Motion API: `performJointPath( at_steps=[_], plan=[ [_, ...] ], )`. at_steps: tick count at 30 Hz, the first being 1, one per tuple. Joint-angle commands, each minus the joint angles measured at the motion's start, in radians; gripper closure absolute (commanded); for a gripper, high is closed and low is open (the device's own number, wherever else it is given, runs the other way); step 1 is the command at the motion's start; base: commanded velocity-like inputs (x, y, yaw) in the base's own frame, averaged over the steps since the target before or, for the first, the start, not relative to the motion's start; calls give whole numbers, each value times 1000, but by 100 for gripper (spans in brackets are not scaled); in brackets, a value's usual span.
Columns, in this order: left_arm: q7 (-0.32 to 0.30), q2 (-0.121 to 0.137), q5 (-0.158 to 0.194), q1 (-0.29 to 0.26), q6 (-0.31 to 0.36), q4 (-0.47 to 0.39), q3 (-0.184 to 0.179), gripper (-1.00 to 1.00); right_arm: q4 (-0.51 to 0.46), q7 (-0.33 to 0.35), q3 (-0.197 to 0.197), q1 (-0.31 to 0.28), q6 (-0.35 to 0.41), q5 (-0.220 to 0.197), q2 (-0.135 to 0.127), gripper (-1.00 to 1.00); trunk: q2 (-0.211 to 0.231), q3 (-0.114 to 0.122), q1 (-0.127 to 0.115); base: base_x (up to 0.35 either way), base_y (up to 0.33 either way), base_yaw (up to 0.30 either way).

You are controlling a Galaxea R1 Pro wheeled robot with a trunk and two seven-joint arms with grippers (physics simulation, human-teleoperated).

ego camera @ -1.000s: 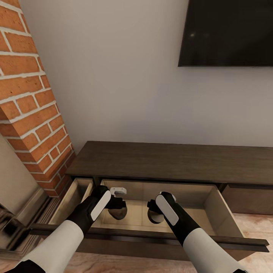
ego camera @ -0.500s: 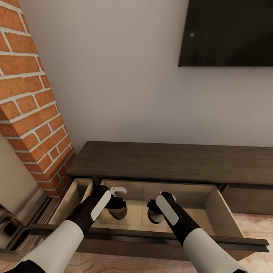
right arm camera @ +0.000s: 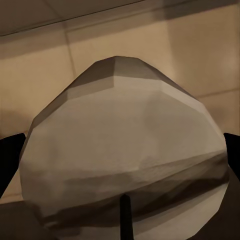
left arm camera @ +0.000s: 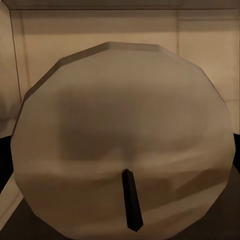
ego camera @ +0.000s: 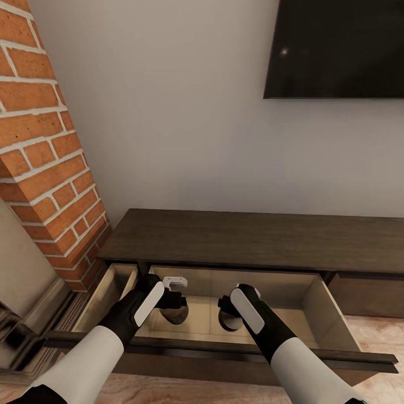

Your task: Place each of the two pumpkins and all three candles from the living room inside a cabinet in the living room (use any cabinet), then make sure every cabinet is closed, and position the cauldron so it is next to a table in the living room.

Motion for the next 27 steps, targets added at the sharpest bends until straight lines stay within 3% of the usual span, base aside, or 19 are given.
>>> performJointPath(
  at_steps=[1, 19, 22, 27],
  plan=[
    [8, 0, 8, -1, 3, -2, -2, -100, 0, -8, 3, -1, 1, -8, 0, 100, 0, -1, 0, 0, 0, 0],
    [8, 1, 8, -1, 3, -7, -2, -100, 32, -8, 1, -2, -6, -5, -2, 100, 0, -1, 0, 0, 0, 0],
    [7, 0, 8, -1, 3, -7, -2, -100, 33, -8, 1, -2, -6, -5, -2, 100, -1, -13, 1, 0, 0, 0],
    [7, 0, 8, -1, 3, -7, -2, -100, 34, -8, 0, -2, -6, -5, -2, 100, -1, -13, 1, 0, 0, 0]
  ],
)
